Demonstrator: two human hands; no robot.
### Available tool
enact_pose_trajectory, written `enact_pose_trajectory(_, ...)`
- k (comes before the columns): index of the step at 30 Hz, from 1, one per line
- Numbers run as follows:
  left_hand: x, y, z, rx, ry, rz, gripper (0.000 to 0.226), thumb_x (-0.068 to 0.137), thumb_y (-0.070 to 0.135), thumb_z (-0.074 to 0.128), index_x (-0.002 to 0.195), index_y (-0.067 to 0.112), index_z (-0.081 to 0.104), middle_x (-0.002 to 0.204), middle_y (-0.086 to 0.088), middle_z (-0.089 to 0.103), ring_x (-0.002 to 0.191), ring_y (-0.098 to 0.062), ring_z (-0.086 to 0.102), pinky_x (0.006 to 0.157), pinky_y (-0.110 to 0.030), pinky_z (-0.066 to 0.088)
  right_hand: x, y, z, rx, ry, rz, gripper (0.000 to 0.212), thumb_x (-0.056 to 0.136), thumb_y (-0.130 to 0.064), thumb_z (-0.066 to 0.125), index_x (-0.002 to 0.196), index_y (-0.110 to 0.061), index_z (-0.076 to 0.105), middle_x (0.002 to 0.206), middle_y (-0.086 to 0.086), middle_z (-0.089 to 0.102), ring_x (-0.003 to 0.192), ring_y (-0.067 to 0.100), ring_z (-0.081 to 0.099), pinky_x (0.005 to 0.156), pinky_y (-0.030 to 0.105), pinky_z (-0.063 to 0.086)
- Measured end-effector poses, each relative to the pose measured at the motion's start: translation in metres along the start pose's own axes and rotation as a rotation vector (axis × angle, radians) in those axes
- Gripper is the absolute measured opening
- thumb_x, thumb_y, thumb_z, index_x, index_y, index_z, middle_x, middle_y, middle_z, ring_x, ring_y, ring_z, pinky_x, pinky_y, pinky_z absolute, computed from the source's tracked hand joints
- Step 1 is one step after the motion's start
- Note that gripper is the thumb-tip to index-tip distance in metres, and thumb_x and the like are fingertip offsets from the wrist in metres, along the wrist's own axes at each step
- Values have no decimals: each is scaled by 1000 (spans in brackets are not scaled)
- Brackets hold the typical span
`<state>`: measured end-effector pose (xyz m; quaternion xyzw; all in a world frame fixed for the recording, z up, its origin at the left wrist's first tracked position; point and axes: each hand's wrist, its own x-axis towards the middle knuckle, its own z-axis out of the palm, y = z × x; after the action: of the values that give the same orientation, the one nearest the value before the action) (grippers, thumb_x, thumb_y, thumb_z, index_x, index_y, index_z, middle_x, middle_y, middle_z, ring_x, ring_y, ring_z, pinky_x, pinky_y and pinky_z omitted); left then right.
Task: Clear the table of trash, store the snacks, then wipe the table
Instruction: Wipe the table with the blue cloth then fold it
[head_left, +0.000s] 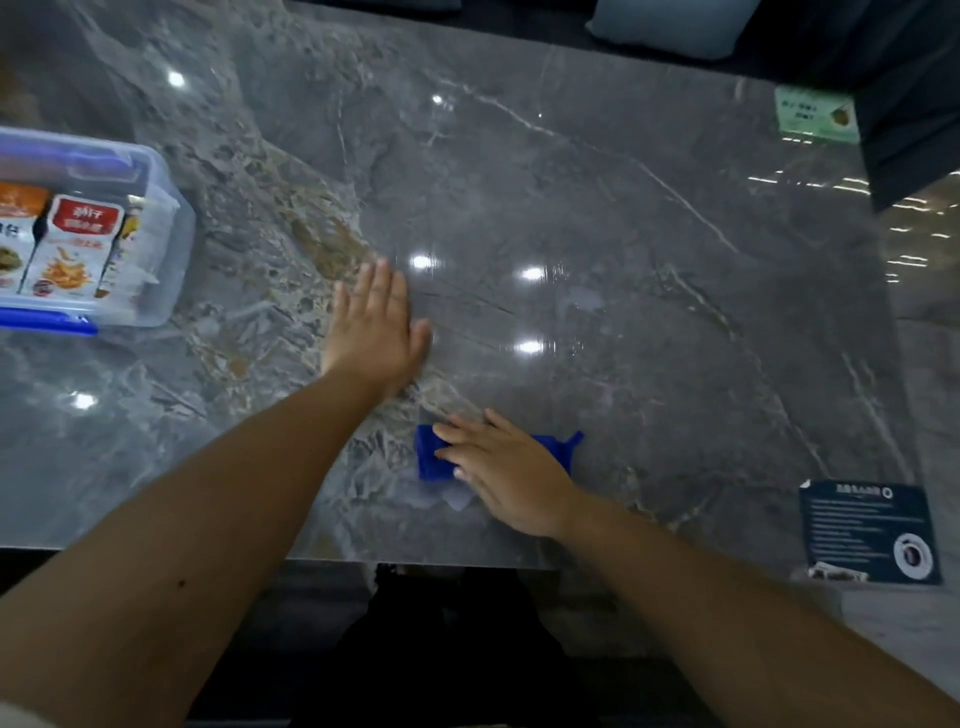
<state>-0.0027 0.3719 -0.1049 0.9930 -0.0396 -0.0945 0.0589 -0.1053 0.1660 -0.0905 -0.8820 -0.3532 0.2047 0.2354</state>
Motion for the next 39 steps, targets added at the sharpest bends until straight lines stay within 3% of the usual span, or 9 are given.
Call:
enact_pose_trajectory(4,15,28,5,-71,-19,-1,73,94,51,15,152,7,8,161,-12,3,148,-25,-4,118,-45,-4,-8,7,-28,409,62,235,33,100,-24,40,126,-13,57,122,10,64,113,20,58,101,30,37)
enact_pose_trajectory(7,24,41,12,-59,-8,-29,77,92,54,12,152,6,7,161,-12,3,148,-26,-3,118,-46,-4,-16,29,-53,748,214,404,23,97,-29,42,103,-18,62,94,3,66,82,9,58,81,27,44)
enact_pose_trajectory(11,26,46,18,-23,50,-50,75,94,54,17,150,5,16,160,-15,12,147,-28,4,118,-47,0,-9,79,-96,1088,525,568,21,99,-16,45,98,-23,64,87,-14,70,79,-2,60,81,20,47)
enact_pose_trajectory(16,26,46,17,7,55,-53,73,94,52,21,150,5,18,159,-15,14,147,-28,5,119,-48,3,32,155,-177,666,607,543,21,99,-25,39,91,-26,58,83,-15,58,72,-7,51,75,18,41)
enact_pose_trajectory(21,27,46,18,17,55,-60,74,92,52,23,150,6,19,159,-14,14,148,-27,5,119,-48,4,105,225,-223,163,584,465,34,98,-33,31,99,-8,54,91,15,53,82,22,47,72,31,32)
enact_pose_trajectory(25,26,46,19,20,56,-62,74,93,52,24,150,6,18,159,-14,14,148,-26,4,119,-47,5,159,251,-227,-109,451,394,41,101,-32,30,124,-5,52,120,24,59,107,38,56,84,37,38)
enact_pose_trajectory(28,25,45,19,24,59,-65,73,93,52,23,151,7,16,159,-13,14,148,-25,4,119,-47,5,179,262,-215,-325,211,249,47,101,-28,31,142,-7,37,152,17,34,136,37,36,107,47,32)
enact_pose_trajectory(32,26,45,19,23,60,-70,73,94,52,23,151,8,15,160,-12,13,148,-24,2,119,-47,4,179,268,-206,-437,122,237,57,99,-40,25,148,-11,22,160,11,16,145,34,19,111,56,22)
enact_pose_trajectory(39,26,44,21,29,48,-59,74,94,53,22,151,7,15,160,-13,11,148,-25,2,119,-46,3,117,221,-160,-504,43,177,56,98,-38,30,148,-13,25,159,8,21,145,28,22,115,50,19)
